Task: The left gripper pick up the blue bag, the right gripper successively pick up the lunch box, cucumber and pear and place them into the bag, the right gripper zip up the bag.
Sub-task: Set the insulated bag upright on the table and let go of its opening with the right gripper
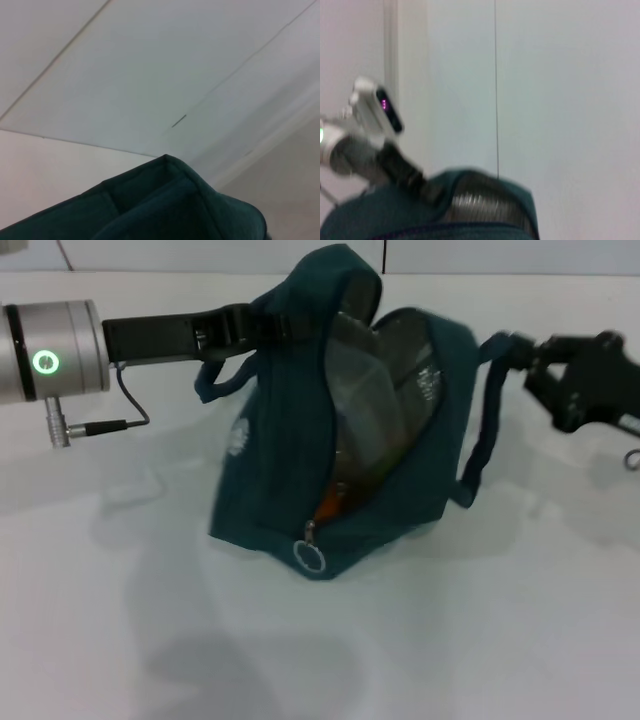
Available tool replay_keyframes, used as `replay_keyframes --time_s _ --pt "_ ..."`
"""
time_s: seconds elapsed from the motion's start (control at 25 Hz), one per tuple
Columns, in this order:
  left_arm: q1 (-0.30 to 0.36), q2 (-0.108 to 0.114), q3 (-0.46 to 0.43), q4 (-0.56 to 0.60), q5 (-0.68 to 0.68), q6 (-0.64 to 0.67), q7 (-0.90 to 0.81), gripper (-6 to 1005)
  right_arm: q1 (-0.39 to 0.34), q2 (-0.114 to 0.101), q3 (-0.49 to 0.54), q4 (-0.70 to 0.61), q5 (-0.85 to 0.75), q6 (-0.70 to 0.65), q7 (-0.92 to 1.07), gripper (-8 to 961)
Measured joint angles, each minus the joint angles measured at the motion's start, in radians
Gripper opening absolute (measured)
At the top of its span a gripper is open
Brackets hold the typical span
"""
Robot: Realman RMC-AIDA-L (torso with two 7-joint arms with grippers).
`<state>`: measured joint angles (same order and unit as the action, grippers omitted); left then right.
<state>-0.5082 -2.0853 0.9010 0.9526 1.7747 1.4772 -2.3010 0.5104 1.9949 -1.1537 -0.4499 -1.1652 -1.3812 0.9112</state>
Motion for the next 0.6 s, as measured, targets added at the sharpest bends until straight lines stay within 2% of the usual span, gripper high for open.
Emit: replay_keyframes --time_s 0.12,0.16,0.2,0.36,0.6 --pt "-0.001 -0.002 0.026 -0.008 -0.023 0.002 0.002 61 -0.018 -0.022 0.035 -0.021 0.002 -0.063 0.049 40" --pt "-0.002 -0.003 0.045 -0.016 -0.046 0.001 0.006 61 -0.018 -0.022 0.035 -0.021 0.002 -0.063 0.049 40" --pt "-0.002 -0.003 0.067 -0.024 -0.069 0.0 0.013 61 -0.04 -0.04 0.076 -0.03 0.003 -0.13 0.071 40" --pt "-0.002 -0.004 0.162 -0.054 -0.184 -0.006 0.048 61 -0.077 -0.059 0.154 -0.036 0.003 -0.219 0.097 39" --pt "-0.001 -0.008 0.267 -0.135 -0.319 -0.031 0.095 61 -0.123 -0.079 0.218 -0.035 -0.005 -0.23 0.118 35"
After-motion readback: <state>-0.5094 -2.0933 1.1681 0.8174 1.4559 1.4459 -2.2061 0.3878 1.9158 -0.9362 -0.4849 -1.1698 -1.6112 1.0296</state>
